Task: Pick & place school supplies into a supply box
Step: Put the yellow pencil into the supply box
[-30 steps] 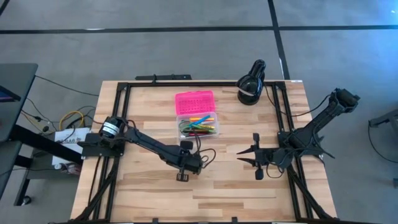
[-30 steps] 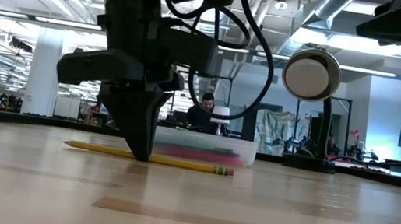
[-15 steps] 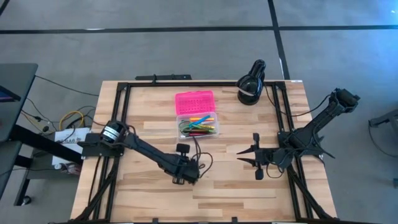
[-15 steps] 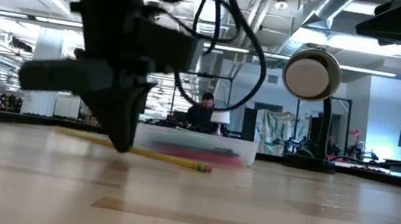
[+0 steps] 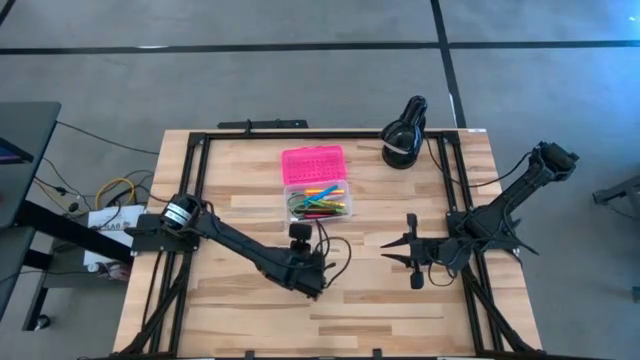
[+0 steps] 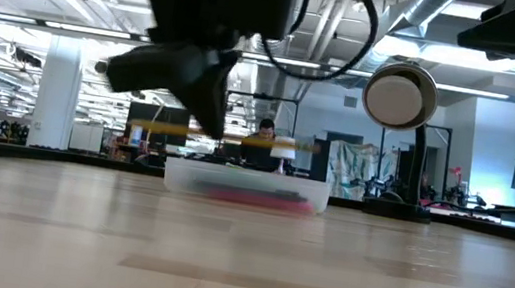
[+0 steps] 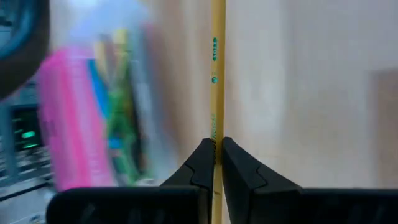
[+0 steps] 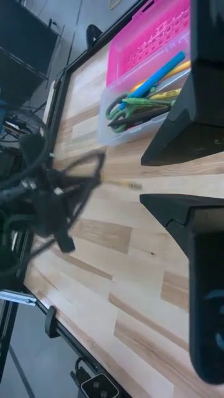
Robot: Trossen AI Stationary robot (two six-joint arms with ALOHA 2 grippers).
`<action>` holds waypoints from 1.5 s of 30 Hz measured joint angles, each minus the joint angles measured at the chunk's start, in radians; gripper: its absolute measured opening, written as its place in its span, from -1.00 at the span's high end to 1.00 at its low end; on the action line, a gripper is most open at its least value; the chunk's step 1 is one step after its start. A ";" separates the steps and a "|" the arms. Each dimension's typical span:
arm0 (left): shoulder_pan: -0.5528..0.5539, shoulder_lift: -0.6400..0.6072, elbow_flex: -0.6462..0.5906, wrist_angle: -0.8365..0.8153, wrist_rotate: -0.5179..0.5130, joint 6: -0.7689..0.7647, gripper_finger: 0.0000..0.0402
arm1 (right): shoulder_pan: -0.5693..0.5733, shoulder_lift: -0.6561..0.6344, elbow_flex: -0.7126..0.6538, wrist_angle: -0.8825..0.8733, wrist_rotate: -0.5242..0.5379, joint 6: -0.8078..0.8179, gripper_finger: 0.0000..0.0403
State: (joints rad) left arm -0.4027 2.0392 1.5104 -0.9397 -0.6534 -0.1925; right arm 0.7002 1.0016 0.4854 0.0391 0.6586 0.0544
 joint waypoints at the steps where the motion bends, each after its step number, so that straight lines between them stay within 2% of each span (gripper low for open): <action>1: 0.010 -0.001 0.012 -0.014 -0.025 0.009 0.97 | 0.000 0.000 0.000 0.000 0.000 0.000 0.62; 5: 0.068 -0.003 0.034 -0.021 -0.105 0.054 0.97 | 0.000 0.001 0.000 0.000 0.000 0.016 0.62; 13: 0.243 -0.003 0.034 0.033 -0.110 0.137 0.96 | 0.000 0.001 0.000 -0.001 -0.002 0.044 0.62; 19: 0.342 0.009 0.034 0.213 0.032 0.231 0.96 | 0.000 0.001 0.000 -0.003 -0.003 0.044 0.62; 23: 0.375 0.010 0.021 0.272 0.074 0.237 0.95 | 0.000 0.002 0.000 -0.020 -0.003 0.053 0.62; 33: 0.433 0.010 0.016 0.221 0.140 0.119 0.88 | 0.000 0.002 0.000 -0.040 -0.003 0.070 0.62; 39: 0.460 0.010 0.016 0.188 0.219 0.012 0.86 | 0.000 0.002 0.000 -0.039 -0.003 0.078 0.62; 45: 0.458 0.010 0.016 0.188 0.231 0.023 0.82 | 0.000 0.002 0.000 -0.039 -0.003 0.080 0.62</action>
State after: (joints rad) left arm 0.0555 2.0487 1.5265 -0.7521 -0.4229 -0.1699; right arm 0.7002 1.0035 0.4850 -0.0002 0.6559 0.1345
